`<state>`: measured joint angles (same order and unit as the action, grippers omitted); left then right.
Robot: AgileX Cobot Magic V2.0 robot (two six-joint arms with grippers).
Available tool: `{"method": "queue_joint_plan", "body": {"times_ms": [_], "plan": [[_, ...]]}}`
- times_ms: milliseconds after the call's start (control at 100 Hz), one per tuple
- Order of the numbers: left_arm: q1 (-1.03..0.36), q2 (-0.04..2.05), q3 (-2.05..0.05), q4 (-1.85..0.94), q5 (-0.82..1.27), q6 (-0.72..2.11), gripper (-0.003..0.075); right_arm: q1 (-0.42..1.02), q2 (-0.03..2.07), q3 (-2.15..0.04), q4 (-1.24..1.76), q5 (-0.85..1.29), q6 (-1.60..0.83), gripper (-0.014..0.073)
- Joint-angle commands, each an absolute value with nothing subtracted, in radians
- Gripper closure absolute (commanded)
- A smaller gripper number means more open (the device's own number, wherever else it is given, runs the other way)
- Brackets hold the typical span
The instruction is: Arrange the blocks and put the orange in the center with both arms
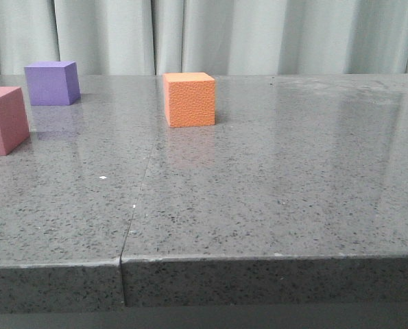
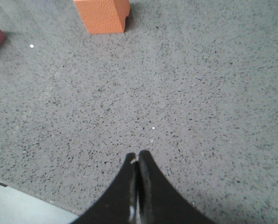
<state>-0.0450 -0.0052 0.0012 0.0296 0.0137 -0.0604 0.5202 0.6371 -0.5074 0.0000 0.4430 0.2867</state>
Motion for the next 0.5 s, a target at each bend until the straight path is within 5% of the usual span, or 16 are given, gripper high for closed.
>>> {"method": "queue_joint_plan", "body": {"times_ms": [0, 490], "plan": [[-0.044, -0.036, 0.010, 0.000, -0.063, -0.061, 0.0741, 0.518, 0.553, -0.493, -0.019, 0.357, 0.275, 0.0663], [-0.044, 0.165, -0.360, -0.009, 0.324, -0.061, 0.0741, 0.518, 0.369, -0.416, -0.039, 0.360, 0.276, 0.0663]]}}
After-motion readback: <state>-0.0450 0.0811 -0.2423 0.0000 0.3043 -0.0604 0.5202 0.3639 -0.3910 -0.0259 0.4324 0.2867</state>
